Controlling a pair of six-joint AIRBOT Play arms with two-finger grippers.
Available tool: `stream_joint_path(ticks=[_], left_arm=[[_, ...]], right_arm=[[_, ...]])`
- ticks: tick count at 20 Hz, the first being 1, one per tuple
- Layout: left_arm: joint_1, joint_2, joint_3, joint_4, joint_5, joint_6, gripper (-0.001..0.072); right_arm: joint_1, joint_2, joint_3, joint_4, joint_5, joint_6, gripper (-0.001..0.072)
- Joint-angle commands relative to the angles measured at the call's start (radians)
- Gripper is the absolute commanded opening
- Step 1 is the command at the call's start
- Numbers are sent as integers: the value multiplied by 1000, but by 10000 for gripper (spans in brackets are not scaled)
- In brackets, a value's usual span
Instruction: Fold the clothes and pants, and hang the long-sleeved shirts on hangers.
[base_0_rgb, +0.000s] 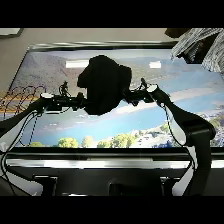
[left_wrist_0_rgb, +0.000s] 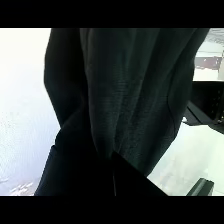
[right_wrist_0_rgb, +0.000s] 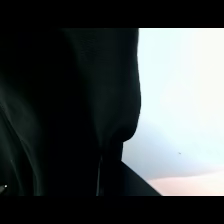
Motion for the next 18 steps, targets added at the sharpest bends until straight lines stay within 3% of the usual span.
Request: stream_joint_path(ticks=[1,3,8,12,18], left_arm=[[0,33,10,2,4,13,18],[0,73,51,2,13,14,17],[-2,228,273,2,15,-3,17],[-3,390,423,2,3,-83,17],[-20,695,430,74,-45,-200,17]], right_arm=[[-1,26,1,-42,-2,3,27],[-9,95,1,-116,-1,47,27],[-44,428,1,-288,-11,47,27],[-51,752,1,-370,11,58,27],[-50,1175,1,-419,124,58,28]])
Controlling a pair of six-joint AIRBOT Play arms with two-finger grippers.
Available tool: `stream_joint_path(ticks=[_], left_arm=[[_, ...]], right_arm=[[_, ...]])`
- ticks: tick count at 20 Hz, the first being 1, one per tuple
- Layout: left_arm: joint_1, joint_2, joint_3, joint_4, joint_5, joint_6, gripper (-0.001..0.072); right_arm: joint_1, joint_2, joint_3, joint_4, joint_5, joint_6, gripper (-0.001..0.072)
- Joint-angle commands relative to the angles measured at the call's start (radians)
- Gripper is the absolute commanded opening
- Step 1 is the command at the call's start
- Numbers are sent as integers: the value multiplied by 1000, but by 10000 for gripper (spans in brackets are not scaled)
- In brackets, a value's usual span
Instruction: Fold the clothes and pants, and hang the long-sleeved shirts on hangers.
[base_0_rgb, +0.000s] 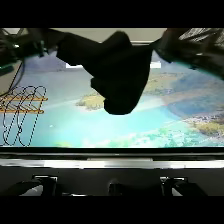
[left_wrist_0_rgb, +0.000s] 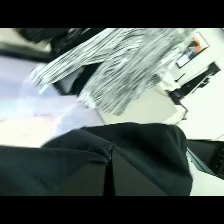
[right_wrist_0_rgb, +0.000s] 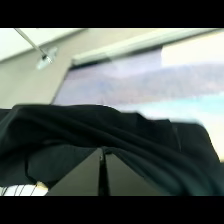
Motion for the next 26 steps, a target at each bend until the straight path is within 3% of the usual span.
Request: stream_joint_path(ticks=[1,3,6,11,14,19,22,26], left_arm=[[-5,177,15,88,-36,-99,17],[-5,259,15,150,-63,-150,17],[-5,332,15,166,-71,-156,17],[-8,270,14,237,-69,-155,18],[-8,158,14,307,13,-149,18],[-35,-119,14,308,287,-116,18],[-84,-304,14,308,379,-87,18],[-126,-529,14,306,346,-98,18]], right_arm=[[0,241,1,-40,61,3,28],[0,326,1,-40,75,29,28],[0,375,1,-41,74,66,28],[0,238,1,-56,13,41,29],[0,61,1,-54,-138,24,29],[0,-272,1,43,-348,24,29],[0,-448,1,111,-375,22,29],[0,-640,1,104,-335,1,29]])
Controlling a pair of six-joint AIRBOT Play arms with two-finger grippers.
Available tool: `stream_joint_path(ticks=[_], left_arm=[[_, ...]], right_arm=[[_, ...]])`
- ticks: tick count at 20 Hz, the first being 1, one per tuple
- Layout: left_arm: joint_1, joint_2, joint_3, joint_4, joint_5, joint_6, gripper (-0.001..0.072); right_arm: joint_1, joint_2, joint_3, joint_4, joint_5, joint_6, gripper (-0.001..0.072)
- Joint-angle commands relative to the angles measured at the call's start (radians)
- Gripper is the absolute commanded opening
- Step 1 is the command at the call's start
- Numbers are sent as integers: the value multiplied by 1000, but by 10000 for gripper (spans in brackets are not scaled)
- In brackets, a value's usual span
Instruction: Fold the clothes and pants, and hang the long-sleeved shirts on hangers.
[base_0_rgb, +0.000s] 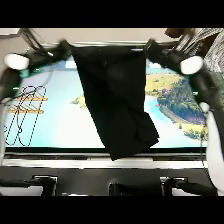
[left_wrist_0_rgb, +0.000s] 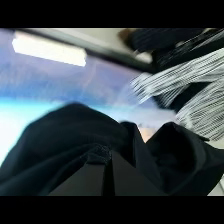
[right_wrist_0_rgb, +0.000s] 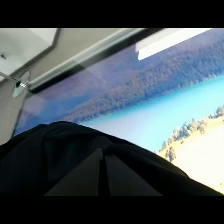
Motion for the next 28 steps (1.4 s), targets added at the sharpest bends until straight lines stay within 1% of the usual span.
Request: stream_joint_path(ticks=[1,3,4,5,6,7,8,9,10,11,12,14,15,16,17,19,21,22,23,24,26,28], left_arm=[[-35,-191,1,-2,-14,-30,18],[-35,-241,1,-2,-74,-105,25],[-31,-249,1,-2,-98,-127,148],[-23,-246,2,-2,-117,-137,364],[-9,-235,2,-2,-135,-151,572],[10,-217,2,-2,-156,-155,669],[37,-192,2,-2,-185,-155,675],[74,-163,2,-2,-225,-156,675],[117,-129,2,-2,-276,-155,675],[161,-97,1,-1,-330,-155,675],[209,-64,1,0,-390,-155,675],[288,4,-12,58,-491,-155,675],[316,44,-45,104,-516,-157,675],[338,96,-112,148,-522,-166,675],[349,148,-199,163,-514,-164,675],[347,252,-418,152,-470,-161,675],[318,326,-631,93,-436,-139,674],[298,344,-713,55,-423,-115,674],[277,355,-780,17,-411,-93,674],[251,359,-837,-13,-394,-90,675],[200,358,-903,-34,-359,-90,674],[159,358,-930,-33,-325,-90,675]], right_arm=[[0,-174,1,18,42,-10,29],[0,-225,1,5,123,-10,29],[0,-228,1,-22,154,-10,29],[-3,-221,1,-45,180,-10,31],[-13,-203,1,-69,204,-10,85],[-26,-175,1,-86,236,-10,152],[-51,-142,1,-89,273,-10,163],[-89,-99,1,-99,323,-10,219],[-137,-52,1,-119,386,-11,363],[-188,-8,1,-150,453,-15,445],[-244,36,1,-187,525,-33,496],[-364,111,0,-273,686,-85,504],[-422,137,-5,-307,778,-122,506],[-472,153,-21,-325,867,-154,531],[-522,173,-70,-322,912,-163,561],[-595,220,-238,-260,874,-175,566],[-605,230,-418,-239,846,-180,620],[-596,230,-506,-194,819,-192,619],[-590,230,-593,-118,776,-225,619],[-588,229,-664,-75,721,-242,618],[-584,219,-750,-64,635,-240,615],[-584,186,-791,-51,600,-240,615]])
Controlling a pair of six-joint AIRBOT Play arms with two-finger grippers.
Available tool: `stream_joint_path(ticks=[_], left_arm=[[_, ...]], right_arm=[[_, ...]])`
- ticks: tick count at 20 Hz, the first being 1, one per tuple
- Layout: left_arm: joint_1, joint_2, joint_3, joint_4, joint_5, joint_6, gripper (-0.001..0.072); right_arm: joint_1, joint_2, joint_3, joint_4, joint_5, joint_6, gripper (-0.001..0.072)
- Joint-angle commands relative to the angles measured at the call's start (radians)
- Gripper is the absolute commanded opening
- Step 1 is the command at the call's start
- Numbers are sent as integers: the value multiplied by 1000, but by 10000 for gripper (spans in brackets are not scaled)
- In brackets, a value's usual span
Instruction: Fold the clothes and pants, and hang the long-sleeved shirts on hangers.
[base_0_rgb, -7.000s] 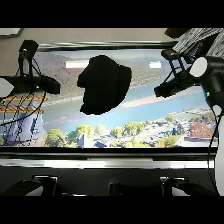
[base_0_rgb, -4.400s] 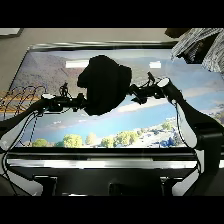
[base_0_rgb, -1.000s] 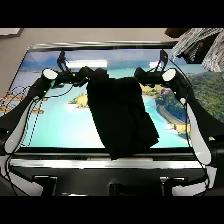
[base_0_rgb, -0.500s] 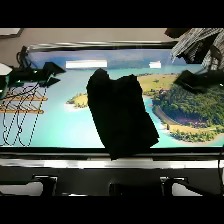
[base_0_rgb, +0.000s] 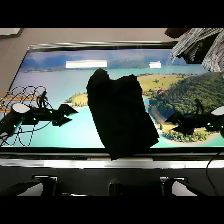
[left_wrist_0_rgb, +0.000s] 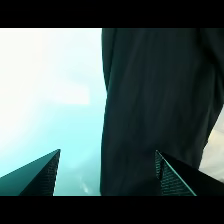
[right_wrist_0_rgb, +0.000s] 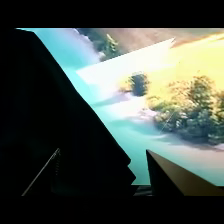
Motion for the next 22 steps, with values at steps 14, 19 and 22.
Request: stream_joint_path(ticks=[14,19,22], left_arm=[[-151,14,-99,-34,72,8,673],[-266,-43,-99,-39,78,8,670],[-341,-97,-99,-101,108,10,669]], right_arm=[[134,-165,-121,217,-127,-145,28],[131,12,-54,58,-105,22,27],[131,118,-35,21,-84,70,28]])
